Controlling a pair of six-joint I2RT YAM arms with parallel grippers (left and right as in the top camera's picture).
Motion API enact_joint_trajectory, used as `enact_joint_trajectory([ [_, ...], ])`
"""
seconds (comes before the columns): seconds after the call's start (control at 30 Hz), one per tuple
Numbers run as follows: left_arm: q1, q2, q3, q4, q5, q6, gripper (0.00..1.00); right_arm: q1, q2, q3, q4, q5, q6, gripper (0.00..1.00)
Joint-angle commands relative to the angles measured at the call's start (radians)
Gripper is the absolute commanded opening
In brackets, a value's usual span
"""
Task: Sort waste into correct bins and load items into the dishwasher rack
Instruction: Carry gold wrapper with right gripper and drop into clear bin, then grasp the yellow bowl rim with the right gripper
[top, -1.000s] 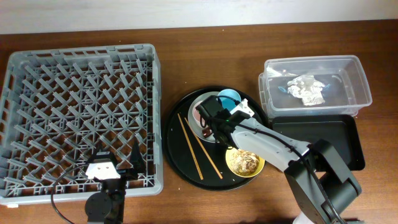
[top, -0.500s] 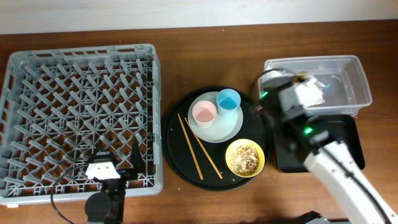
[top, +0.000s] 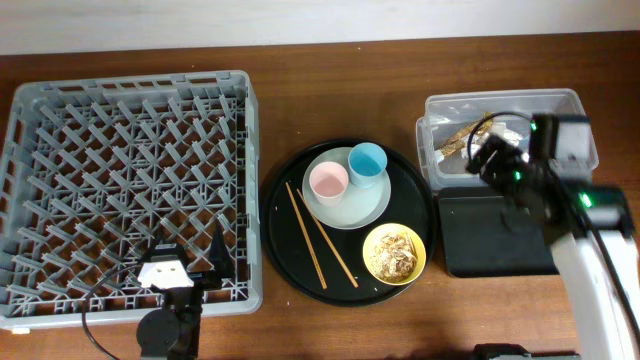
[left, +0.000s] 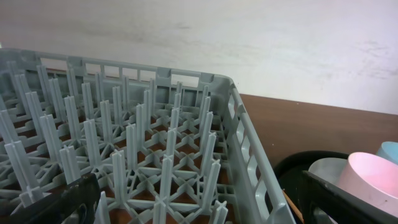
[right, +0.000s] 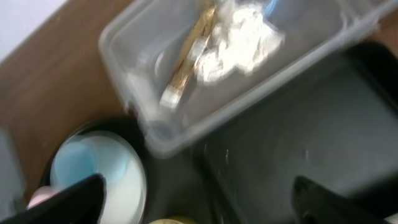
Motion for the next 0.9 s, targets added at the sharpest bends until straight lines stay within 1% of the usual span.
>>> enact_joint_trajectory([
  [0.0, 0.005, -0.004, -0.001, -0.005, -0.001, 0.016, 0.99, 0.137, -0.139, 0.017, -0.176, -0.099, -0.112, 0.65],
  [0.03, 0.005, -0.004, -0.001, -0.005, -0.001, 0.016, 0.99, 0.211, -0.164, 0.015, -0.241, -0.101, -0.111, 0.52],
  [0.07, 0.005, -0.004, -0.001, -0.005, -0.001, 0.016, 0.99, 0.265, -0.171, 0.011, -0.269, -0.101, -0.111, 0.45],
  [0.13, 0.005, -0.004, -0.001, -0.005, -0.001, 0.016, 0.99, 0.451, -0.144, -0.02, -0.287, -0.1, -0.111, 0.44],
  [0.2, 0.005, -0.004, -0.001, -0.005, -0.001, 0.016, 0.99, 0.566, -0.089, -0.031, -0.288, -0.092, -0.111, 0.42],
  [0.23, 0.005, -0.004, -0.001, -0.005, -0.001, 0.016, 0.99, 0.632, -0.036, -0.032, -0.288, -0.06, -0.111, 0.39],
  [0.27, 0.005, -0.004, -0.001, -0.005, -0.001, 0.016, 0.99, 0.702, 0.048, -0.032, -0.283, -0.005, -0.111, 0.4],
  [0.3, 0.005, -0.004, -0.001, -0.005, -0.001, 0.016, 0.99, 0.734, 0.125, -0.032, -0.276, 0.019, -0.111, 0.42],
  [0.43, 0.005, -0.004, -0.001, -0.005, -0.001, 0.016, 0.99, 0.739, 0.32, -0.032, -0.235, 0.014, -0.108, 0.41],
  [0.5, 0.005, -0.004, -0.001, -0.005, -0.001, 0.016, 0.99, 0.739, 0.41, -0.032, -0.224, 0.012, -0.108, 0.36],
  [0.57, 0.005, -0.004, -0.001, -0.005, -0.001, 0.016, 0.99, 0.74, 0.483, -0.032, -0.189, -0.032, -0.108, 0.35],
  [0.67, 0.005, -0.004, -0.001, -0.005, -0.001, 0.016, 0.99, 0.758, 0.541, -0.032, -0.142, -0.07, -0.108, 0.34],
  [0.87, 0.005, -0.004, -0.001, -0.005, -0.001, 0.016, 0.99, 0.78, 0.544, -0.061, -0.081, -0.045, -0.111, 0.34],
])
